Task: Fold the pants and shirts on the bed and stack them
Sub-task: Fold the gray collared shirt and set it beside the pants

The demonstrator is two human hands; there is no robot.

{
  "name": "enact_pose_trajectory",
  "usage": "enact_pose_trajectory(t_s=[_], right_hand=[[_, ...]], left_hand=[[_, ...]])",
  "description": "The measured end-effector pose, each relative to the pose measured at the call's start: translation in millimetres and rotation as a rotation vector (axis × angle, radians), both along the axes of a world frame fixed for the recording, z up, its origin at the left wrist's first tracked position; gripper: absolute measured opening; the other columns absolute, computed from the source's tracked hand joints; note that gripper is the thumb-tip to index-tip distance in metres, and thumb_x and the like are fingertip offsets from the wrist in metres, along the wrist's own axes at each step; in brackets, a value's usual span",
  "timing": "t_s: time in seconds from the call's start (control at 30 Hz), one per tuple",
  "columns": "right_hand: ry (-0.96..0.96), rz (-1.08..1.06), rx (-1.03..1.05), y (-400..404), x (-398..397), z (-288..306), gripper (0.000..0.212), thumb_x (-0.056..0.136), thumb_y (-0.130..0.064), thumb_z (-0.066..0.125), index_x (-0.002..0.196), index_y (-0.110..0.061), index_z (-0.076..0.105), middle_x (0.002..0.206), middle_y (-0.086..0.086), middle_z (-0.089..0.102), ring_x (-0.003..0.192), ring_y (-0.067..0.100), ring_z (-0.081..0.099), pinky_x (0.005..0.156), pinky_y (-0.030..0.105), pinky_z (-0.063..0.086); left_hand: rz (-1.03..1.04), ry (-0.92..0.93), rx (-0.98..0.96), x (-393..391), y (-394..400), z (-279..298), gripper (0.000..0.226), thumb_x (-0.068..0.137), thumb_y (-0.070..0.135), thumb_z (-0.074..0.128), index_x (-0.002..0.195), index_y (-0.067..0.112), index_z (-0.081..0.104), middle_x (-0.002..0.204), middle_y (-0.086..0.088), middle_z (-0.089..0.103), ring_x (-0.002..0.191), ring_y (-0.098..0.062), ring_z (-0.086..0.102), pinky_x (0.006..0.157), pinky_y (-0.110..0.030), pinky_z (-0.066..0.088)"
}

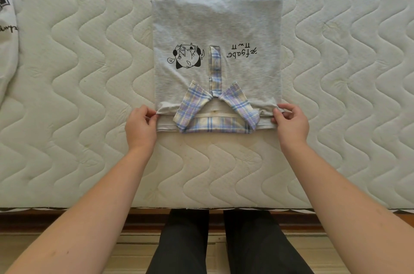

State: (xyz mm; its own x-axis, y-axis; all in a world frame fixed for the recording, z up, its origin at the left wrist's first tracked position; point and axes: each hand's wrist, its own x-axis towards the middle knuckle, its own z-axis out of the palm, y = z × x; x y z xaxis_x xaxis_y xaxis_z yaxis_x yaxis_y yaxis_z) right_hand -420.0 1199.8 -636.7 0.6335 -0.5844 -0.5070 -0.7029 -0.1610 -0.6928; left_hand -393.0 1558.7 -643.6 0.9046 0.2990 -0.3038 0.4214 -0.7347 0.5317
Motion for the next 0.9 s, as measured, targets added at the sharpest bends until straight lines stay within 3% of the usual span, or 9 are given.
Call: enact_pose_trajectory(t_s=[0.1, 0.23, 0.4, 0.53, 0.67, 0.77, 0.83, 0.9], right_hand=[[0.026, 0.016, -0.041, -1.9, 2.7, -1.1, 0.011, 0.087, -0.027, 0.071, 0.095, -0.030, 0.064, 0.084, 0.003, 0.069, 0.080, 0.020, 0.068, 0.082, 0.037, 0.052], [0.029, 0.050, -0.082, 0.8, 3.0, 0.3, 0.015, 0.087, -0.032, 0.070, 0.098, -0.027, 0.062, 0.086, -0.006, 0.063, 0.081, 0.012, 0.060, 0.075, 0.025, 0.044], [-0.004, 0.035, -0.051, 5.0, 5.5, 2.2, 0.029, 0.088, -0.031, 0.070, 0.111, -0.026, 0.054, 0.089, -0.010, 0.061, 0.074, 0.000, 0.057, 0.069, 0.019, 0.044], [0.047, 0.023, -0.030, 2.9, 10.8, -2.3, 0.031, 0.088, -0.033, 0.069, 0.114, -0.024, 0.055, 0.094, 0.004, 0.066, 0.084, 0.019, 0.064, 0.081, 0.035, 0.051], [0.144, 0.055, -0.127, 0.0, 13.9, -6.3, 0.032, 0.086, -0.036, 0.071, 0.107, -0.014, 0.061, 0.102, 0.010, 0.068, 0.092, 0.023, 0.064, 0.083, 0.033, 0.047], [0.153, 0.118, -0.197, -2.4, 14.5, -5.5, 0.036, 0.083, -0.035, 0.073, 0.108, -0.015, 0.058, 0.110, 0.006, 0.062, 0.096, 0.018, 0.057, 0.085, 0.028, 0.042], [0.136, 0.145, -0.214, -4.6, 16.1, -2.8, 0.043, 0.084, -0.039, 0.072, 0.117, -0.015, 0.056, 0.111, 0.002, 0.057, 0.098, 0.014, 0.053, 0.086, 0.024, 0.038], [0.164, 0.153, -0.201, -6.2, 20.7, -0.4, 0.042, 0.091, -0.049, 0.061, 0.116, -0.014, 0.057, 0.108, 0.001, 0.058, 0.097, 0.015, 0.053, 0.085, 0.026, 0.037]], left_hand=[[-0.084, -0.034, 0.095, 1.7, -3.0, 3.0, 0.003, 0.087, 0.009, 0.064, 0.089, 0.006, 0.065, 0.091, -0.015, 0.059, 0.087, -0.037, 0.056, 0.079, -0.047, 0.045], [-0.275, -0.156, 0.275, 0.4, -11.4, 7.8, 0.025, 0.080, 0.009, 0.073, 0.103, 0.005, 0.066, 0.100, -0.020, 0.059, 0.088, -0.040, 0.058, 0.075, -0.048, 0.046], [-0.491, -0.300, 0.386, 9.9, -15.2, 9.2, 0.024, 0.070, 0.005, 0.079, 0.092, 0.008, 0.070, 0.088, -0.014, 0.064, 0.072, -0.035, 0.060, 0.061, -0.042, 0.047], [-0.569, -0.350, 0.359, 15.5, -10.9, 10.3, 0.015, 0.073, -0.001, 0.078, 0.081, 0.007, 0.068, 0.076, -0.010, 0.064, 0.064, -0.032, 0.059, 0.058, -0.038, 0.044], [-0.526, -0.262, 0.318, 11.4, -5.9, 11.3, 0.017, 0.069, -0.009, 0.071, 0.079, 0.005, 0.067, 0.078, -0.015, 0.062, 0.068, -0.036, 0.059, 0.061, -0.044, 0.045], [-0.480, -0.167, 0.257, 8.3, -8.4, 9.9, 0.016, 0.073, -0.006, 0.068, 0.085, 0.003, 0.070, 0.091, -0.018, 0.059, 0.082, -0.035, 0.057, 0.072, -0.045, 0.047], [-0.289, -0.094, 0.085, 8.5, -11.6, 10.0, 0.006, 0.084, 0.008, 0.067, 0.089, 0.005, 0.066, 0.098, -0.013, 0.055, 0.088, -0.023, 0.052, 0.084, -0.038, 0.045], [0.017, -0.046, -0.098, 12.9, -15.8, 10.8, 0.018, 0.092, 0.027, 0.063, 0.094, 0.011, 0.058, 0.090, 0.000, 0.054, 0.078, -0.009, 0.051, 0.080, -0.028, 0.043]])
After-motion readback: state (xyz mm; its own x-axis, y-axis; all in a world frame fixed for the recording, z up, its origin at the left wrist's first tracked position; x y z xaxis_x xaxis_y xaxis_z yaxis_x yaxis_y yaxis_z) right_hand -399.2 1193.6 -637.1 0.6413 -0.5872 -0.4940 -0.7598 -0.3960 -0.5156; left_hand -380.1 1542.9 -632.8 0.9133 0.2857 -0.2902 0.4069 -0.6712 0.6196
